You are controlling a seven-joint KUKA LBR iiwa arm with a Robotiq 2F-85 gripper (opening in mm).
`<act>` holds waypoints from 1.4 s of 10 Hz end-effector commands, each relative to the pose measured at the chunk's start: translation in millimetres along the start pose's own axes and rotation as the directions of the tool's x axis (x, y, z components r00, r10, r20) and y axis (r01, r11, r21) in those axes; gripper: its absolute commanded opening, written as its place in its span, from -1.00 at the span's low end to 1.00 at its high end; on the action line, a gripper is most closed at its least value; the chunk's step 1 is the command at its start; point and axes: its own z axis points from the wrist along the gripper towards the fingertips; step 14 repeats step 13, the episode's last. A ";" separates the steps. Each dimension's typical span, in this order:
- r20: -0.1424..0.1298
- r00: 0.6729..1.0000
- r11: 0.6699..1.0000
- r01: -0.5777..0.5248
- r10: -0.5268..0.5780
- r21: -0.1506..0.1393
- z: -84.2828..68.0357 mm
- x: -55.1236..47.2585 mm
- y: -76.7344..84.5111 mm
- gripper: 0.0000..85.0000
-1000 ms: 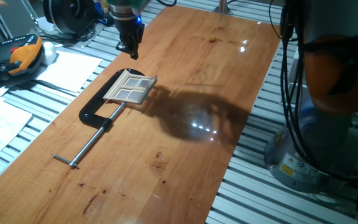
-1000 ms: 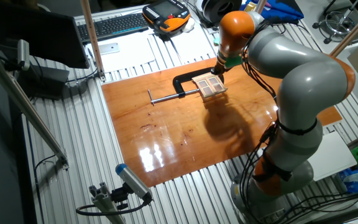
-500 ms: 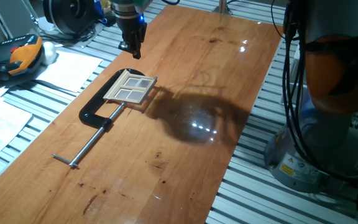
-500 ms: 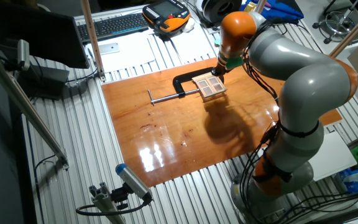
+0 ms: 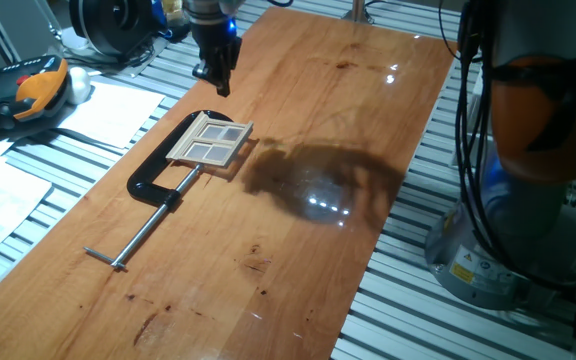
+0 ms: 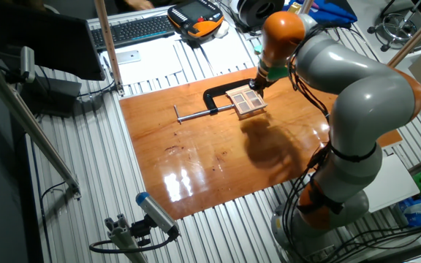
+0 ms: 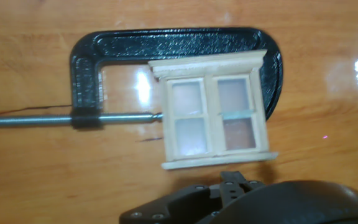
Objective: Close a sliding window
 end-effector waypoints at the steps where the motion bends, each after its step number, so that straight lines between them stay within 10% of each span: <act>1: -0.001 1.000 1.000 -0.001 0.001 -0.015 0.9 2.3 2.5 -1.00; 14: -0.017 0.998 0.998 0.058 -0.058 0.006 -3.5 8.1 0.8 -1.00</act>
